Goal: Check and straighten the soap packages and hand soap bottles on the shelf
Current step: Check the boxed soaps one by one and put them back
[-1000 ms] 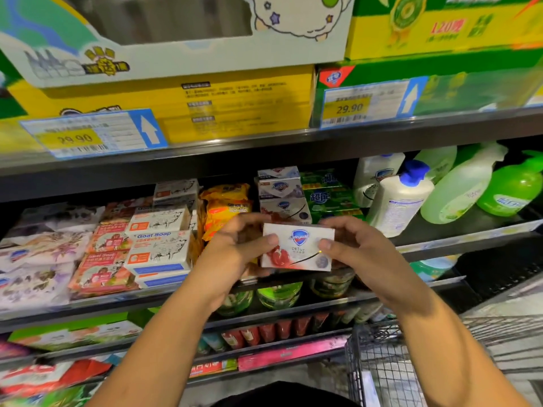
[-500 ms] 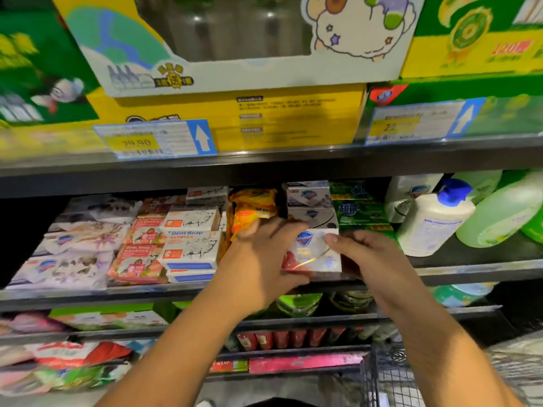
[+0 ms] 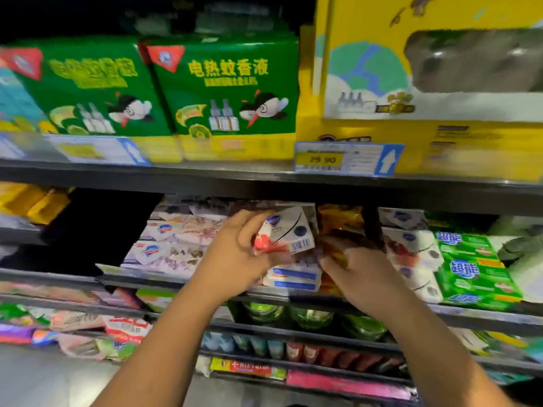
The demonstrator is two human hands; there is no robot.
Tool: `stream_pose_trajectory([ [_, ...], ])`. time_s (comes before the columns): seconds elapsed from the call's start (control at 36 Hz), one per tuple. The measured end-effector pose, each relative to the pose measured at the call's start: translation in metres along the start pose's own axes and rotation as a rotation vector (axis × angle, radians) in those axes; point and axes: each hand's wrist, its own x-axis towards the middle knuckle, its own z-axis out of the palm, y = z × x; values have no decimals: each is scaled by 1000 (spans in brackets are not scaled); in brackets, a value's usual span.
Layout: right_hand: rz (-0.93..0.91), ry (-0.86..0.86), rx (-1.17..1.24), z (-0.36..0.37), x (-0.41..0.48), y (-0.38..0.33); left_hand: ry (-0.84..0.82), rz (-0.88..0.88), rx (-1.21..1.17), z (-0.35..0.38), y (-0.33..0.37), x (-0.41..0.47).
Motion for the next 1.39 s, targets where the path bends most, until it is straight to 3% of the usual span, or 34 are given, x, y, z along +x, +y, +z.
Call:
stream_pose_trajectory([
  [0.17,-100,-95,-247,33,22,-65,80,-55,99,-66,-58,-13],
  [0.25,-23,-124,-281,51,34,-81,56,-62,140,-102,-90,-15],
  [0.36,-77,70,-426,68,42,-100,64,-89,188,-139,-134,-17],
  [0.44,-33,219,-403,93,72,-65,44,-122,230,-158,-160,-18],
  [0.53,99,71,-500,118,104,-12,10,-152,181,-168,-177,-18],
  [0.58,72,106,-568,101,86,-44,-16,-166,204,-172,-189,-19],
  [0.67,22,177,-491,80,57,-97,-104,-149,261,-176,-206,-19],
  [0.83,92,111,-488,81,56,-103,-283,-180,181,-185,-215,-21],
  [1.17,90,151,-478,81,51,-107,-364,-211,312,-189,-205,-20],
  [1.28,59,209,-361,81,50,-106,-303,-237,356,-181,-180,-18],
  [1.39,27,303,-25,70,51,-99,-173,-161,546,-158,-147,-11],
])
